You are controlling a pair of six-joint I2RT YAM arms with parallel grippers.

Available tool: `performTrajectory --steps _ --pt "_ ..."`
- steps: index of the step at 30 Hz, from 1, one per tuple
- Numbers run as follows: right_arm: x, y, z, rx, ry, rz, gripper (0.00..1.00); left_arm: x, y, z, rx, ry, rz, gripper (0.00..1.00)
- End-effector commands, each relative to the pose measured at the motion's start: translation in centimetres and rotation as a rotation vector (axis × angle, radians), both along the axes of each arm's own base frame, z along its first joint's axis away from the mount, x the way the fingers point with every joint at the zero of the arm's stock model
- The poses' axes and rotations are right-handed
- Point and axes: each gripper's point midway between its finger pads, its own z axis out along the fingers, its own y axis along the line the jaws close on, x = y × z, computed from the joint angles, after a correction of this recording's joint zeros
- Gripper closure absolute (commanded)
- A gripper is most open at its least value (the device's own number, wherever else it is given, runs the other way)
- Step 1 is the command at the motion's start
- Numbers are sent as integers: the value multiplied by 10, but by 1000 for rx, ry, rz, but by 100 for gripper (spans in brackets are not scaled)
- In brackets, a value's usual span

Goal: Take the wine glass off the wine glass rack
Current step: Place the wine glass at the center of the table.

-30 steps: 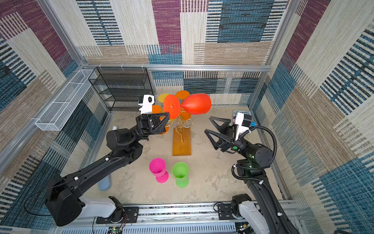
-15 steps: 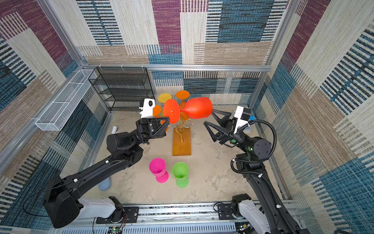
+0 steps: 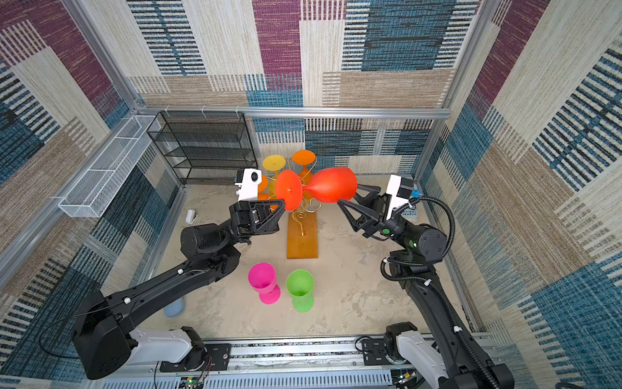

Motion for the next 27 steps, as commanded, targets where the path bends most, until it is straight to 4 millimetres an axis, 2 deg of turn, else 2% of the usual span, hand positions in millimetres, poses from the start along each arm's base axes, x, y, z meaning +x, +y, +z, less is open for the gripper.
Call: performTrajectory --steps 1,6,12,23,27 --pt "-23 4 4 -30 -86 62 43 -3 6 6 -40 -8 -7 100" --pt "-39 9 0 -89 -140 104 58 1 3 4 -37 4 -9 100" --pt "-48 11 -2 -127 -169 115 76 4 -1 4 -33 8 -15 100" --pt "-56 9 2 -129 -210 85 95 16 -8 -1 -28 54 -23 100" --pt "-54 6 3 -116 -206 57 100 19 -10 -1 -31 63 -22 89"
